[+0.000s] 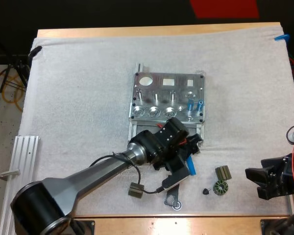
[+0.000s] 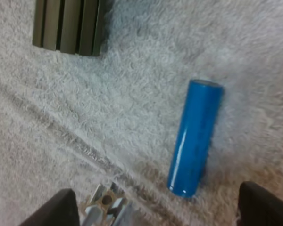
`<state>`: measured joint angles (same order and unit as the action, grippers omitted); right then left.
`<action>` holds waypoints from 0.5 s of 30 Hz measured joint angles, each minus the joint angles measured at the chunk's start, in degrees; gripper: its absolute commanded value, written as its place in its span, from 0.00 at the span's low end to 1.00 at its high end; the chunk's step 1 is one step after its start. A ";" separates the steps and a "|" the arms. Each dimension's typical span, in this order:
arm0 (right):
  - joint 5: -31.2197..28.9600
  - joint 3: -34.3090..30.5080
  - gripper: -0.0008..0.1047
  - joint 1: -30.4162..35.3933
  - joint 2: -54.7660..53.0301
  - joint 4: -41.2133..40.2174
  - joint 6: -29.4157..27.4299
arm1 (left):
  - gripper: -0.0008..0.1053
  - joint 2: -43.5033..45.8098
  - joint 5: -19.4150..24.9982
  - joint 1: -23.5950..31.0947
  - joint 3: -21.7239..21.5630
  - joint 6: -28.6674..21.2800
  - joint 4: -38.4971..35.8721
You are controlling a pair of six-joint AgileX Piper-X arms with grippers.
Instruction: Load cells from right to left
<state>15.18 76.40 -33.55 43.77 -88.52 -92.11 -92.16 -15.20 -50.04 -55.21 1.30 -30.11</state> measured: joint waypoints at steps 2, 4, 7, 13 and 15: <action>0.00 0.00 0.46 0.00 0.00 0.00 0.00 | 0.64 -1.56 0.00 0.00 0.00 -0.44 0.74; 0.00 0.00 0.46 0.00 0.00 0.00 0.00 | 0.64 -2.52 0.00 0.00 0.00 -1.31 1.08; 0.00 0.00 0.46 0.00 0.00 0.00 0.00 | 0.64 -4.21 0.00 0.00 0.00 -2.49 1.69; 0.00 0.00 0.46 0.00 0.00 0.00 0.00 | 0.64 -6.54 -0.10 0.00 0.00 -3.02 2.15; 0.00 0.00 0.46 0.00 0.00 0.00 0.00 | 0.64 -6.77 -0.10 0.00 0.00 -3.02 2.49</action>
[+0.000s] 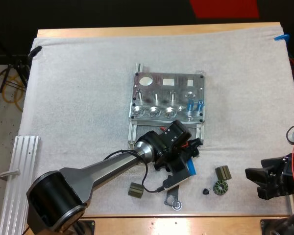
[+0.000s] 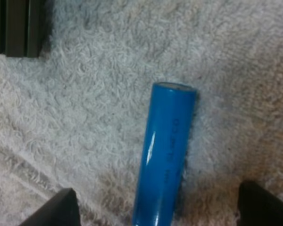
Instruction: Load cells from right to left
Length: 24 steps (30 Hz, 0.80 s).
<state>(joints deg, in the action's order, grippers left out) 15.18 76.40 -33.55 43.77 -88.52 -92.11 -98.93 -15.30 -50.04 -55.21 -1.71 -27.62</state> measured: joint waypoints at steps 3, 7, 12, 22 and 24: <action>0.00 0.00 0.46 0.00 0.00 0.00 0.00 | 0.64 -0.19 -0.17 0.00 0.00 0.00 0.76; 0.00 0.00 0.46 0.00 0.00 0.00 -0.31 | 0.64 -0.18 -0.90 0.00 0.00 0.00 1.00; 0.00 0.00 0.46 0.00 0.00 0.00 -1.74 | 0.58 -0.42 -1.41 0.00 -0.13 0.00 1.13; 0.00 0.00 0.46 0.00 0.00 0.00 -1.95 | 0.16 -1.61 -2.89 0.00 -0.01 0.00 1.46; 0.00 0.00 0.46 0.00 0.00 0.00 -2.04 | 0.14 -1.60 -2.92 0.00 -0.01 -0.12 1.47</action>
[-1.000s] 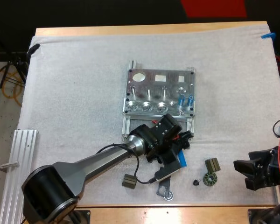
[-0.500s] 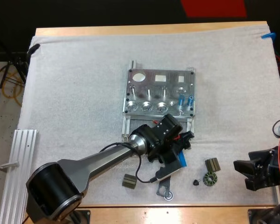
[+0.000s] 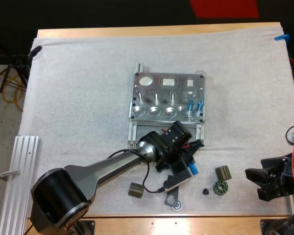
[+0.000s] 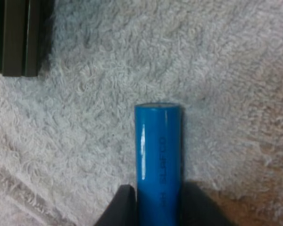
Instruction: Load cells from right to left
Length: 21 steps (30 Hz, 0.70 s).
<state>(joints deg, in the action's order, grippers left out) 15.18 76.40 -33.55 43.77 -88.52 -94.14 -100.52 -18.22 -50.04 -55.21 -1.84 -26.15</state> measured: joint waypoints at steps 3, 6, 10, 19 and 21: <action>0.00 0.00 0.46 0.00 0.00 0.00 -0.10 | 0.14 0.00 0.00 0.00 0.00 0.01 0.00; 0.00 0.00 0.46 0.00 0.00 0.00 -0.10 | 0.14 0.00 0.00 0.00 0.00 0.01 0.00; 0.00 0.00 0.46 0.00 0.00 0.00 -0.10 | 0.14 0.00 0.00 0.00 0.00 0.01 0.00; -1.82 0.00 0.46 0.00 0.00 0.00 -0.10 | 0.14 3.73 0.00 0.00 0.14 6.86 0.00; -2.27 0.00 0.46 0.00 0.00 0.00 -0.19 | 0.14 5.26 0.00 0.00 0.14 9.46 0.00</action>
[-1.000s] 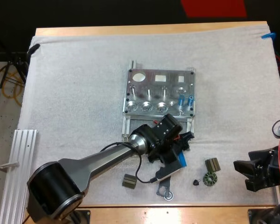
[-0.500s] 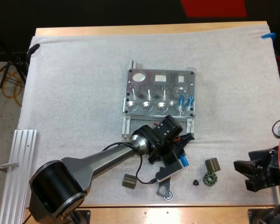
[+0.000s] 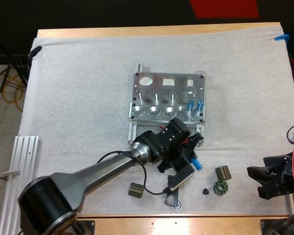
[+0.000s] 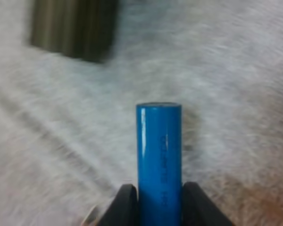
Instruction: Load cells from right to left
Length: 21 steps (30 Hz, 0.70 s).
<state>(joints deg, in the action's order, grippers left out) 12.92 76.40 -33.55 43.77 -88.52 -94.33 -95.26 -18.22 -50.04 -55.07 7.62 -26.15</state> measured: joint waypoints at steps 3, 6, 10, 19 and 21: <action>-0.19 0.00 0.46 0.00 0.00 0.00 0.00 | 0.14 2.90 0.94 0.00 0.00 3.76 -0.94; -0.33 0.00 0.46 0.00 0.00 0.00 0.00 | 0.14 5.42 4.64 0.00 0.00 7.24 -3.11; -3.47 0.00 0.46 0.00 0.00 0.00 0.00 | 0.12 9.15 10.09 0.00 0.00 15.17 -8.45; -5.09 0.00 0.46 0.00 0.67 1.53 0.49 | 0.01 17.34 12.40 0.00 0.07 35.09 -14.33; -5.09 0.00 0.46 0.00 1.42 2.50 0.54 | 0.01 19.02 12.23 0.00 0.07 36.56 -14.45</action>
<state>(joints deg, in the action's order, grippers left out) 7.82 76.40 -33.55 45.19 -86.01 -93.78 -76.24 -5.99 -50.04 -54.99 44.18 -40.60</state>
